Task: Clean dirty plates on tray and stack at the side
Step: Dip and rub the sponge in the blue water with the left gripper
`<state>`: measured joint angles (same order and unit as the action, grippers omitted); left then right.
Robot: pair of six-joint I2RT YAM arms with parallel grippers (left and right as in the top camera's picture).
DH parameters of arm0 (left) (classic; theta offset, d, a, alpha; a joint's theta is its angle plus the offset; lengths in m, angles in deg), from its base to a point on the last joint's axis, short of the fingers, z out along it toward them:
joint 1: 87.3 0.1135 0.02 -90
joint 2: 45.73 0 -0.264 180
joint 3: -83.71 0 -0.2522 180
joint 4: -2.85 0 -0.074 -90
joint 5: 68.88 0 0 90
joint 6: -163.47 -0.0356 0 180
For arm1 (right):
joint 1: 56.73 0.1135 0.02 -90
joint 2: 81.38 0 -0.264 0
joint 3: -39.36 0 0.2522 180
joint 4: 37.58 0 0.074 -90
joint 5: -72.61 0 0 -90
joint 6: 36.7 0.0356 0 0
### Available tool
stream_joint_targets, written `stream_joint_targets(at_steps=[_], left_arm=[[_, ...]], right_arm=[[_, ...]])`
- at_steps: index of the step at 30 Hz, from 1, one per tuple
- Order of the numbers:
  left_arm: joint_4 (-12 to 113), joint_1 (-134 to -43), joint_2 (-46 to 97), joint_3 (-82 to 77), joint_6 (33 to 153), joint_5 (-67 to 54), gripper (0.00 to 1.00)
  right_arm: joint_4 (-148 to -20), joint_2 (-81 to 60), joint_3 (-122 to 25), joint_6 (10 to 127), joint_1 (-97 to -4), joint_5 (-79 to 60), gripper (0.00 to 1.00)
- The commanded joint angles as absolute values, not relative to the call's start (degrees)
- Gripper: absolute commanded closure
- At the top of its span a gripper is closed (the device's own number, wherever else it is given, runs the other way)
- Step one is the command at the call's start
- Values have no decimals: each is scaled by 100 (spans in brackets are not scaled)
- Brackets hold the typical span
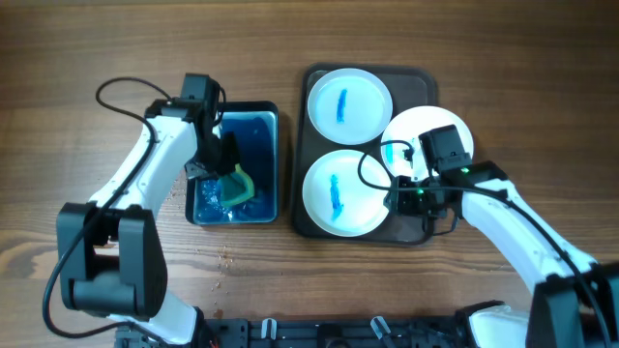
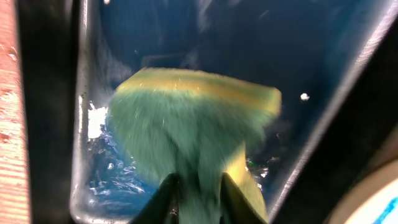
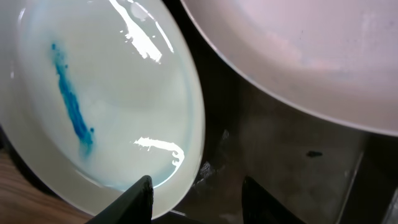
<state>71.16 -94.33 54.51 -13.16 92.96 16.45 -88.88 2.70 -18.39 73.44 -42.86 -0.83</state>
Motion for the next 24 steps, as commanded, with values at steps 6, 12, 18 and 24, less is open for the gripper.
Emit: stream_joint_targets(at_steps=[6,12,18,24], left_arm=[[7179,-9459,5394,-1493,9241,1536,47],[6377,-9459,5447,-2081,9385,1241,43],[5916,-9459,5447,-2459,9383,924,51],[5547,-9461,5447,-2680,9383,913,90]], right_arm=[[-8219,630,-1798,7136,-4243,-177,55],[-7935,1325,-1798,6979,-4243,-177,68],[-7918,1673,-1806,7020,-4245,-201,93],[-7942,1649,-1920,7226,-4245,-199,95]])
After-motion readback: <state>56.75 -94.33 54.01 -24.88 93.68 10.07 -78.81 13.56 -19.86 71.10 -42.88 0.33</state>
